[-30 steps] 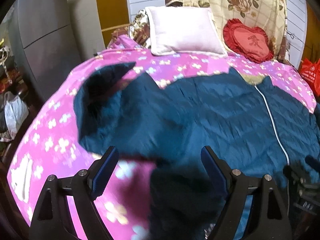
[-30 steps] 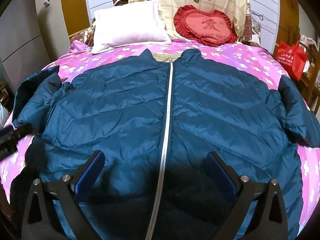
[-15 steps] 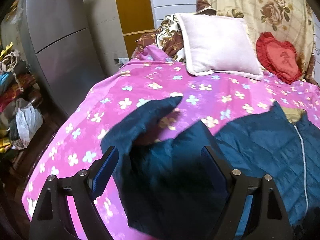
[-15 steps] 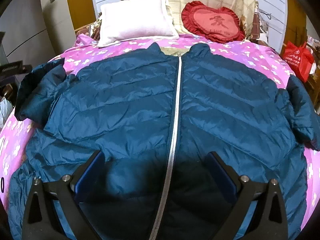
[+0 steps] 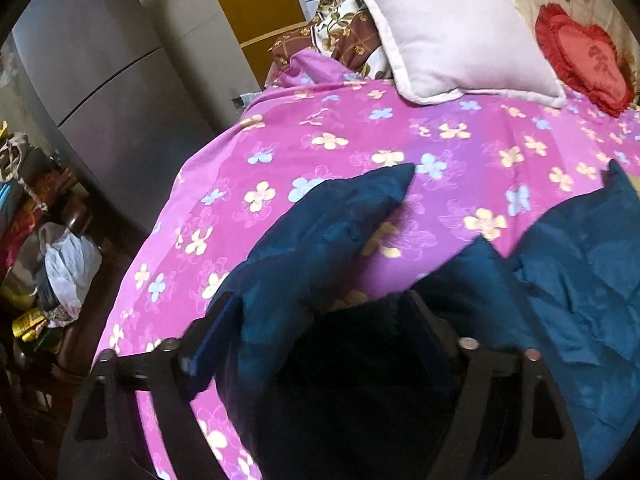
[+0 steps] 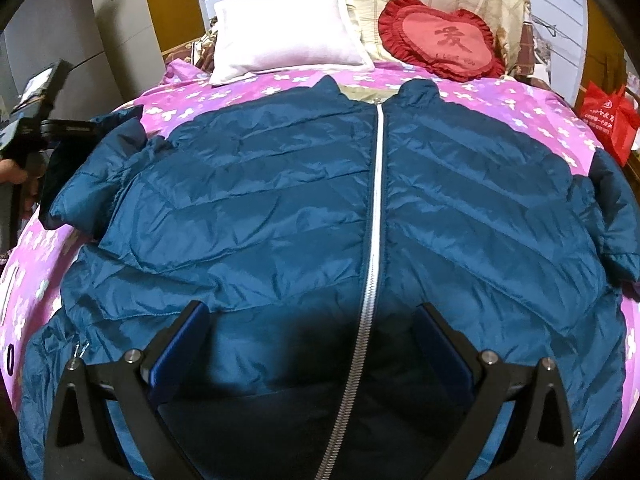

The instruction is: Fold large clothes

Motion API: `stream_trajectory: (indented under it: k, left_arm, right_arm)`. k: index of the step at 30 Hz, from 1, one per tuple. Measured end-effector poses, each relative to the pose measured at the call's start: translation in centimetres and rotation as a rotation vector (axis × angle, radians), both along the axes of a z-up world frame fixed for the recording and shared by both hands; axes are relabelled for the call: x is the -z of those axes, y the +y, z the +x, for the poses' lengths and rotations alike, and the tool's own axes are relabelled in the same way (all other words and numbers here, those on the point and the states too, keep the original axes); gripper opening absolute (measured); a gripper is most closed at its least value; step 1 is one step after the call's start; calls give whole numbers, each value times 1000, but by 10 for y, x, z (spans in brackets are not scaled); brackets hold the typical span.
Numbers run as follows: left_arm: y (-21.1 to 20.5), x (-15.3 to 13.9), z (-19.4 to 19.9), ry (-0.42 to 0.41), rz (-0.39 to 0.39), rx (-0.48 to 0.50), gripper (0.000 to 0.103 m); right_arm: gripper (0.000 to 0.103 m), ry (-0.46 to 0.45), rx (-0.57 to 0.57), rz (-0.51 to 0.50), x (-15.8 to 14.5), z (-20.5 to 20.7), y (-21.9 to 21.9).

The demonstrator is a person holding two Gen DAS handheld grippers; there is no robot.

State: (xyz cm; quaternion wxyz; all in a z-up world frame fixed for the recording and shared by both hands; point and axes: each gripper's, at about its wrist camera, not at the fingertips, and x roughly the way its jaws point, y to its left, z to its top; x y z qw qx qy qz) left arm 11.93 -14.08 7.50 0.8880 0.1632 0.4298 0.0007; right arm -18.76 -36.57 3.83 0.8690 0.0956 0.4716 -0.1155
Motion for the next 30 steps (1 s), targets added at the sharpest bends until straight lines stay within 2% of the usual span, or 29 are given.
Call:
stream_trajectory:
  k: [2, 5, 6, 8, 9, 12, 17, 19, 23, 26, 30]
  left_arm:
    - [5, 4, 8, 13, -15, -20, 36]
    - [18, 6, 14, 18, -92, -54, 24]
    - [20, 6, 15, 18, -107, -58, 20]
    - [22, 8, 15, 20, -122, -62, 4]
    - [24, 8, 14, 16, -129, -66, 1]
    - [32, 1, 7, -15, -189, -76, 0]
    - [48, -24, -8, -43, -334, -81, 0]
    - [49, -35, -17, -62, -354, -71, 0]
    - [47, -63, -38, -107, -415, -28, 0]
    - [39, -85, -55, -118, -492, 20, 0]
    - [16, -111, -78, -147, -523, 106, 0]
  right_arm:
    - [103, 7, -7, -8, 1, 1, 1]
    - [103, 7, -7, -9, 2, 1, 2]
    - [103, 8, -6, -8, 2, 2, 2]
    - [103, 11, -4, -10, 3, 2, 2]
    - [103, 12, -4, -11, 4, 2, 2]
    - [103, 11, -3, -10, 4, 3, 1]
    - [103, 11, 4, -9, 3, 1, -1]
    - [103, 13, 14, -14, 2, -1, -2]
    - [103, 2, 28, -17, -6, -10, -5]
    - [103, -4, 32, -32, -13, -14, -5]
    - [103, -16, 45, -41, -24, -24, -7]
